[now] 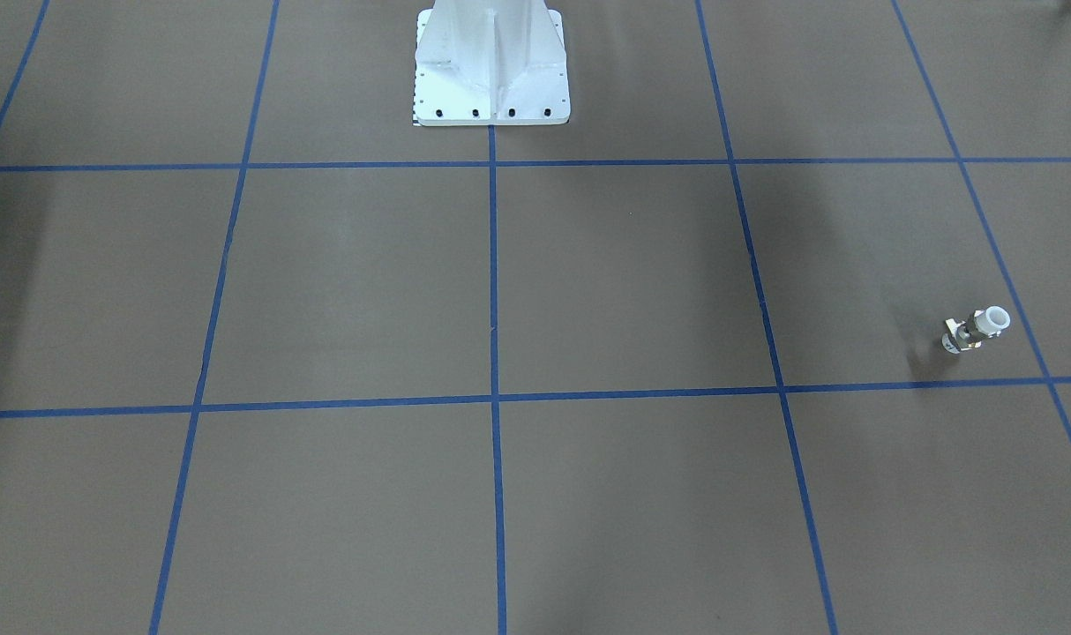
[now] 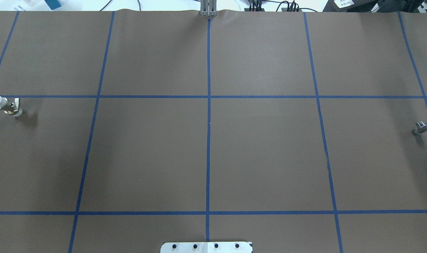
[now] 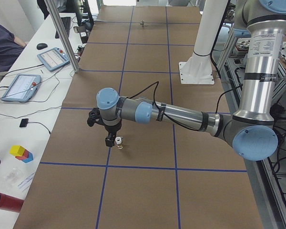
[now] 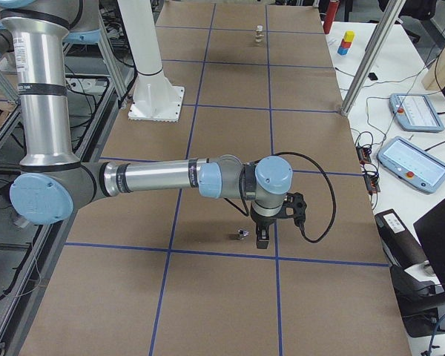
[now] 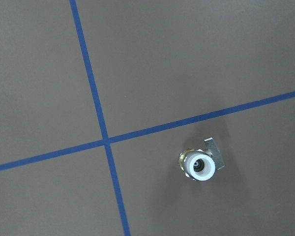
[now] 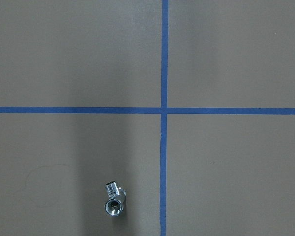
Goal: Assemble PPR valve and pipe with both arms
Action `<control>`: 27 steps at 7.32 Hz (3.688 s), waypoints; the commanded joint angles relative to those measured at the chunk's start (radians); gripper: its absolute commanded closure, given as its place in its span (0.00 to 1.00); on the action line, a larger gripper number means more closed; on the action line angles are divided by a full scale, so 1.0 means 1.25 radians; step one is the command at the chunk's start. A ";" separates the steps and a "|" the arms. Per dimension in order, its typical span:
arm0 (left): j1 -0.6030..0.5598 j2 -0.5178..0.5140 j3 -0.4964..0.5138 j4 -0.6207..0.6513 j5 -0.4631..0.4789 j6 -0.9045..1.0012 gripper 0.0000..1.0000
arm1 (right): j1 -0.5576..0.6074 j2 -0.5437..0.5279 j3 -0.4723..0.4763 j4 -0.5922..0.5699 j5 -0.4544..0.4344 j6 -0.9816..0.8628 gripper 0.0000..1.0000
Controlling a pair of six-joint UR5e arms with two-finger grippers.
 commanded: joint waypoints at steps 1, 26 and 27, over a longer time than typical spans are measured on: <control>0.039 -0.027 0.001 0.000 0.003 -0.091 0.00 | 0.000 0.005 0.004 0.000 0.007 0.002 0.00; 0.220 -0.067 0.203 -0.291 0.072 -0.292 1.00 | 0.000 0.003 -0.002 -0.001 0.010 0.006 0.00; 0.215 -0.073 0.139 -0.194 0.071 -0.293 1.00 | 0.000 0.003 -0.002 -0.001 0.013 0.006 0.00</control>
